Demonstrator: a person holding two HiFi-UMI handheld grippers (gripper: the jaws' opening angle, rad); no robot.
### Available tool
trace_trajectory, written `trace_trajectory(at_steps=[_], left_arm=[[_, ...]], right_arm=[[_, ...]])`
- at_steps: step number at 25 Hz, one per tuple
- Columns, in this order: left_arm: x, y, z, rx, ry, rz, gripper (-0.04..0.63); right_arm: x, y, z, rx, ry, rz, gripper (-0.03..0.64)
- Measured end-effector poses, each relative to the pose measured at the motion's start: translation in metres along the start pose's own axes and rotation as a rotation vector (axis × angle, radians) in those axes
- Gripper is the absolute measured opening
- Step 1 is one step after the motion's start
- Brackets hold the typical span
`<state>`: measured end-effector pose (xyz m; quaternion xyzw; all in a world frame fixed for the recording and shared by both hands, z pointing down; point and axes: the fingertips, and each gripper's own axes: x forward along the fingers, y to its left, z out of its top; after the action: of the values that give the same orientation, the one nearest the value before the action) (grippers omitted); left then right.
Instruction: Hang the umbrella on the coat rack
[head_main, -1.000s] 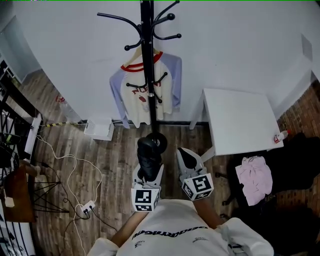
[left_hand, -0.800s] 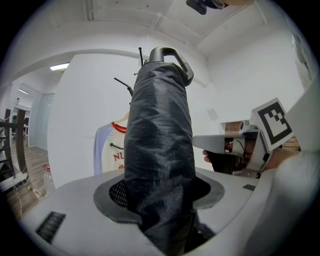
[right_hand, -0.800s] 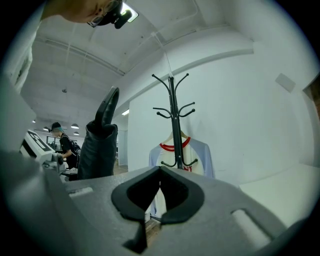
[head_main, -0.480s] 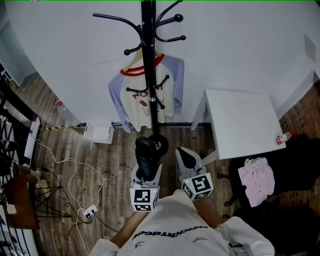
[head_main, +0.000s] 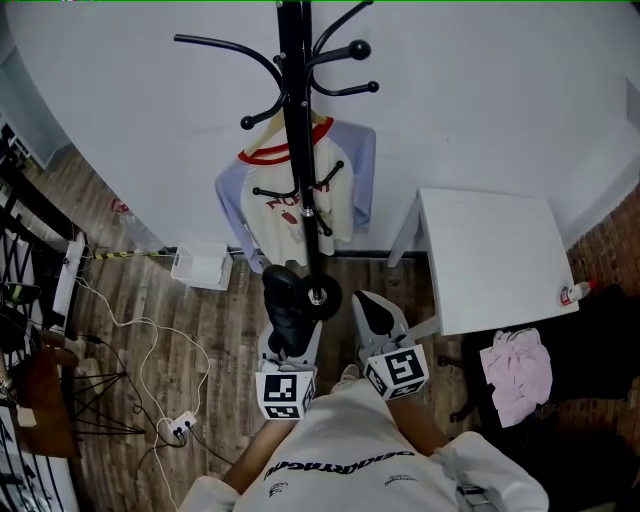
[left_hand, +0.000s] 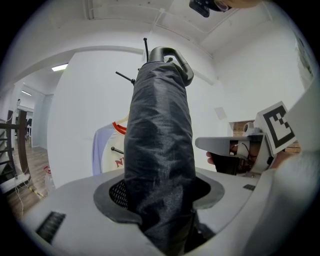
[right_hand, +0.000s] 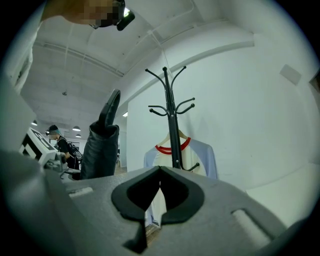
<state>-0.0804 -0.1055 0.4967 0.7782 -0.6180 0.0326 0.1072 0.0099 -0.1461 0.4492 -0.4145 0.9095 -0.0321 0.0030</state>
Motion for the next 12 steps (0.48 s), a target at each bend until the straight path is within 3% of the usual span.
trace_trajectory(at_steps=[12], left_arm=[[0.059,0.029,0.044,-0.001,-0.02,0.05,0.255]], right_arm=[[0.055,-0.036,0.011,0.006,-0.017,0.052,-0.002]])
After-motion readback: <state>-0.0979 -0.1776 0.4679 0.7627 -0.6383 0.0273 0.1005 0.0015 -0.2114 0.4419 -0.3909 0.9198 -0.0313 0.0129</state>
